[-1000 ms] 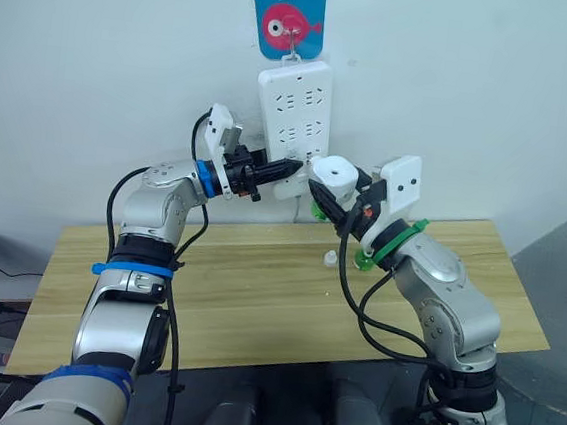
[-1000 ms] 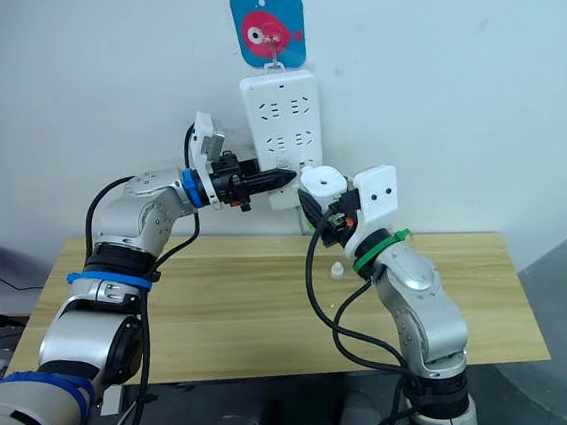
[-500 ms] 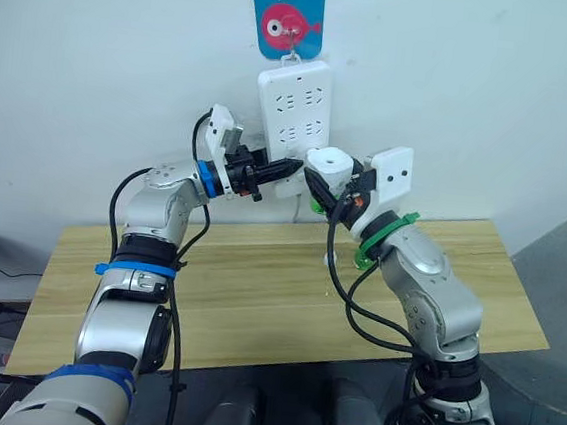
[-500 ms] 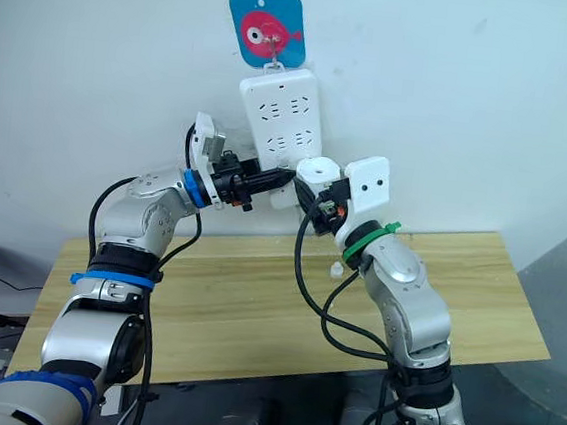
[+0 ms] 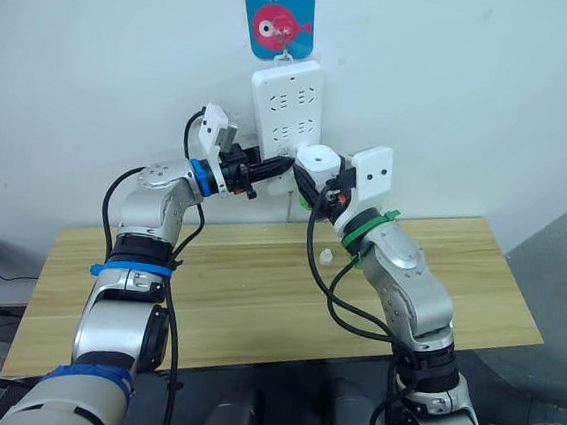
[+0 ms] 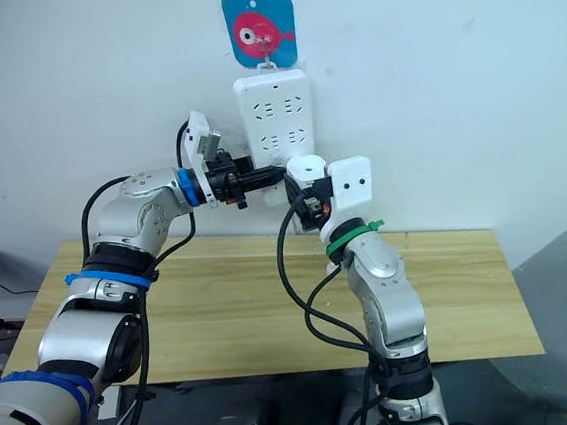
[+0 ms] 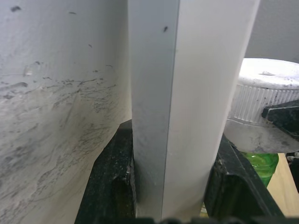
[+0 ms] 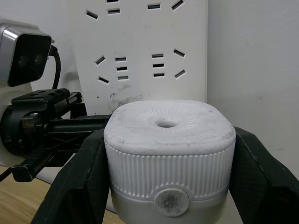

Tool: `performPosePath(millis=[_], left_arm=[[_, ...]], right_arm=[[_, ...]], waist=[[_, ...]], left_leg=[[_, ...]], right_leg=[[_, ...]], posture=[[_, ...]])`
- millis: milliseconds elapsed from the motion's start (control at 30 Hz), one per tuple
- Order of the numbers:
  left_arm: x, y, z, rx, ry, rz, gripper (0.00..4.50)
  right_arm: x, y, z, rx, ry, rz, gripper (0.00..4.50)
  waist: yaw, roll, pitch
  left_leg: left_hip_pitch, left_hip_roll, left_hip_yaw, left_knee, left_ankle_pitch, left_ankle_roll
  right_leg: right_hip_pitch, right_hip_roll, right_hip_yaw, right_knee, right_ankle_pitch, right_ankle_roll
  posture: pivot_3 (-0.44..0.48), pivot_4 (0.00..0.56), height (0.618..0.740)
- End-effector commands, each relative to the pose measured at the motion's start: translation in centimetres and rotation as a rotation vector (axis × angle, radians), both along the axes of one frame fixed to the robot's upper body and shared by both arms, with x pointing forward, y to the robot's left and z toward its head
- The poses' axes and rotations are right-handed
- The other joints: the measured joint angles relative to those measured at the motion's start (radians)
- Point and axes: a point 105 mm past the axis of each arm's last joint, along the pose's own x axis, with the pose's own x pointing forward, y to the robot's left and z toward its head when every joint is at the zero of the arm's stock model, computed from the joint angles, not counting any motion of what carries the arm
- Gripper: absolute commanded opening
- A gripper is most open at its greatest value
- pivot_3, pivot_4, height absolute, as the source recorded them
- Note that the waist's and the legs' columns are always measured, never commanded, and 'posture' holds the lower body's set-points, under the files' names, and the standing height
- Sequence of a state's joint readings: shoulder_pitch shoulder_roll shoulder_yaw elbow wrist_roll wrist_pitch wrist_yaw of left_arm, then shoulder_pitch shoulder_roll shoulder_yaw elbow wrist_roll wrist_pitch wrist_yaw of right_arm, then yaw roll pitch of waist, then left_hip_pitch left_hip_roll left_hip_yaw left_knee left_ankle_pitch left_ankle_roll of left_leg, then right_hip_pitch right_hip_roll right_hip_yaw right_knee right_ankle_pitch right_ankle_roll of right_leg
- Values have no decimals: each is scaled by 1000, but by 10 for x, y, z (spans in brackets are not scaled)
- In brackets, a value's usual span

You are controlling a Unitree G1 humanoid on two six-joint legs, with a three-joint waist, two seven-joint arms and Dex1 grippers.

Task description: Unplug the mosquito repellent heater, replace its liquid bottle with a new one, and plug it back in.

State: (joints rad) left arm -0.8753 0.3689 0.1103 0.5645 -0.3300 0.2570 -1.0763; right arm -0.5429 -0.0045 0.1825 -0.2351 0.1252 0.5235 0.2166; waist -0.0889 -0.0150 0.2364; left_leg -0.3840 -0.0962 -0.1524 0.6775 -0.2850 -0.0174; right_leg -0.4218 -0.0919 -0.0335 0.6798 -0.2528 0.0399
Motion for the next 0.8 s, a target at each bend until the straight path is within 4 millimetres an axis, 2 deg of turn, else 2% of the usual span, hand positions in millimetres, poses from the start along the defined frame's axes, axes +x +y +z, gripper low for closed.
performPosePath(millis=[33, 267, 400, 433, 600, 633, 700, 733, 800], left_arm=[[-8, -23, 16, -52, -39, -106, 1326], [-5, -17, 14, -30, -52, -76, 1326], [3, -6, 10, 8, -81, 7, 1326], [5, -3, 9, 14, -86, 25, 1326], [9, 12, 6, 31, -107, 90, 1326], [9, 15, 5, 38, -110, 99, 2066], [7, 28, -2, 62, -112, 132, 2484], [3, 41, -6, 73, -111, 172, 2861], [-4, 60, -12, 94, -112, 233, 3382]], right_arm=[[9, 8, -4, -105, -24, -19, 2970], [9, 3, 7, -87, -53, -23, 2970], [2, -7, 10, -75, -58, -16, 4358], [-1, -11, 8, -81, -55, -11, 4469], [-19, -22, 0, -107, -24, 46, 4469], [-23, -23, -1, -107, -18, 61, 4500], [-35, -27, -11, -142, 0, 100, 4500], [-39, -33, -20, -156, 23, 105, 4500], [-43, -40, -30, -160, 54, 111, 4140]], waist=[[-1, 0, 0], [0, 0, 0], [7, 0, 0], [7, 0, 0], [5, 0, 0], [4, 0, 0], [1, 0, 0], [-1, 0, 1], [-6, 0, 1]], left_leg=[[0, 1, 1, 0, 0, 0], [1, 4, 1, 0, 2, -3], [0, 4, -1, -1, 2, -3], [-1, 4, -2, -1, 2, -4], [-3, 2, -2, -1, -3, -1], [-4, 2, -1, -1, -3, -1], [-4, 3, -1, -1, -3, -1], [-4, 3, -1, -1, -3, -1], [-3, 4, 0, -2, -3, -1]], right_leg=[[0, 1, 0, 0, 0, 0], [0, 3, 0, 0, 2, -3], [0, 3, -1, 0, 2, -3], [-1, 3, -2, -2, 2, -3], [-1, 1, -1, -6, 2, -2], [-1, 1, -1, -8, 2, -2], [-1, 2, -1, -8, 2, -1], [-2, 2, -1, -7, 1, -1], [-2, 3, -1, -7, 1, -1]], posture=[[-169, 241, 740], [-170, 240, 740], [-179, 241, 740], [-179, 241, 740], [-182, 244, 740], [-182, 244, 740], [-175, 243, 740], [-157, 243, 740], [-138, 243, 740]])
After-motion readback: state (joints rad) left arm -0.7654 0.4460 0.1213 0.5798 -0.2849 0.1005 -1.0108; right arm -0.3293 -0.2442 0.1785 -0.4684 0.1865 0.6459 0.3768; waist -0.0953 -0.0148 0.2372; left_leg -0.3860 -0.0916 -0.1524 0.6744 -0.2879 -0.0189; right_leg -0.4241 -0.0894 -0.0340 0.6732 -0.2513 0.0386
